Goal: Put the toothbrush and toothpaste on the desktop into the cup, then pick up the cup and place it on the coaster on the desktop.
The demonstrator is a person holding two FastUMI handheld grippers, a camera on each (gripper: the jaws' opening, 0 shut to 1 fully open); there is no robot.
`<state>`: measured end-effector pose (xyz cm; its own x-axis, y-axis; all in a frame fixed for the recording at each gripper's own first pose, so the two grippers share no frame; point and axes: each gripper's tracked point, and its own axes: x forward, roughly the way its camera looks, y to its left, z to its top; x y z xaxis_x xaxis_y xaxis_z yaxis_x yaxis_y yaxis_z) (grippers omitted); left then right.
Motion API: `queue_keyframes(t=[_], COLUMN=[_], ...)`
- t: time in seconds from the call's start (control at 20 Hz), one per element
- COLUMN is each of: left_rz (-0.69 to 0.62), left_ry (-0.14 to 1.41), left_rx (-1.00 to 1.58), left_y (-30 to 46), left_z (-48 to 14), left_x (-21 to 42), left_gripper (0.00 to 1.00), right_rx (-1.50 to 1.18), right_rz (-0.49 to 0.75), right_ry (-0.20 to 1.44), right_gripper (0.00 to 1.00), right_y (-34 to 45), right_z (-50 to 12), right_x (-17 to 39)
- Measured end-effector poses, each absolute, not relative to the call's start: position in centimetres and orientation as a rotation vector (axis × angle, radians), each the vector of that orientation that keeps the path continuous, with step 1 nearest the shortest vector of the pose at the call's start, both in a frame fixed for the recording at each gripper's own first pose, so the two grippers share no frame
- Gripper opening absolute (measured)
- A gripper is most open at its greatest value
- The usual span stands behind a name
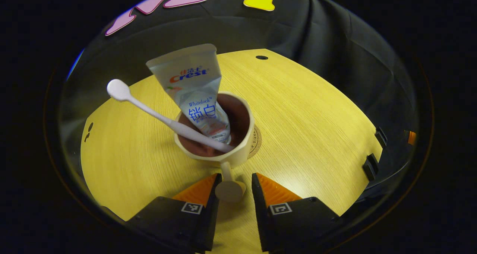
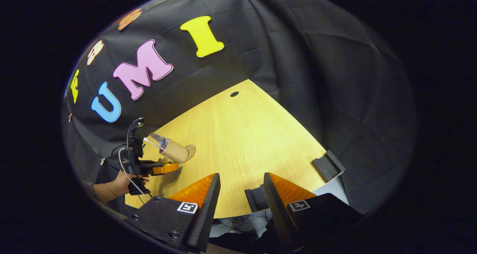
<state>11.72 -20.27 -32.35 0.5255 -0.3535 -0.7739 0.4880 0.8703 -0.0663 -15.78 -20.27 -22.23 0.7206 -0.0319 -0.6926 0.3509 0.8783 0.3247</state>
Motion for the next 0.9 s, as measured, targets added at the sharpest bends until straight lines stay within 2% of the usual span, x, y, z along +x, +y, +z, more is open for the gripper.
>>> queue_keyframes(t=[0.1,0.2,0.25,0.3,0.6,0.65,0.7,0.75,0.9], left_rz=[-0.500,-0.504,-0.510,-0.514,-0.544,-0.556,-0.564,-0.567,-0.556], left_ry=[0.878,0.873,0.871,0.868,0.805,0.790,0.771,0.751,0.704], left_rx=[0.160,0.149,0.142,0.134,0.081,0.069,0.058,0.047,-0.001], left_y=[-20.1,-19.9,-19.9,-19.8,-18.9,-18.8,-18.4,-18.0,-16.6], left_z=[-32.1,-31.9,-31.7,-31.5,-29.6,-29.0,-28.4,-27.7,-25.5], left_x=[11.7,11.4,11.1,10.9,9.6,9.3,8.9,8.6,7.5], left_gripper=[0.55,0.60,0.66,0.63,0.71,0.74,0.81,0.75,0.76], right_rx=[0.461,0.465,0.465,0.465,0.459,0.457,0.456,0.454,0.442], right_rz=[-0.217,-0.213,-0.210,-0.205,-0.161,-0.151,-0.138,-0.127,-0.086], right_ry=[0.741,0.742,0.743,0.745,0.755,0.757,0.758,0.759,0.761], right_gripper=[0.72,0.73,0.73,0.72,0.73,0.72,0.73,0.73,0.73], right_y=[-20.1,-19.8,-19.6,-19.4,-17.3,-16.9,-16.4,-15.8,-14.1], right_z=[-22.1,-22.1,-22.1,-22.1,-22.2,-22.2,-22.2,-22.2,-22.1], right_x=[-15.7,-15.4,-15.3,-15.2,-13.8,-13.4,-13.0,-12.5,-11.0])
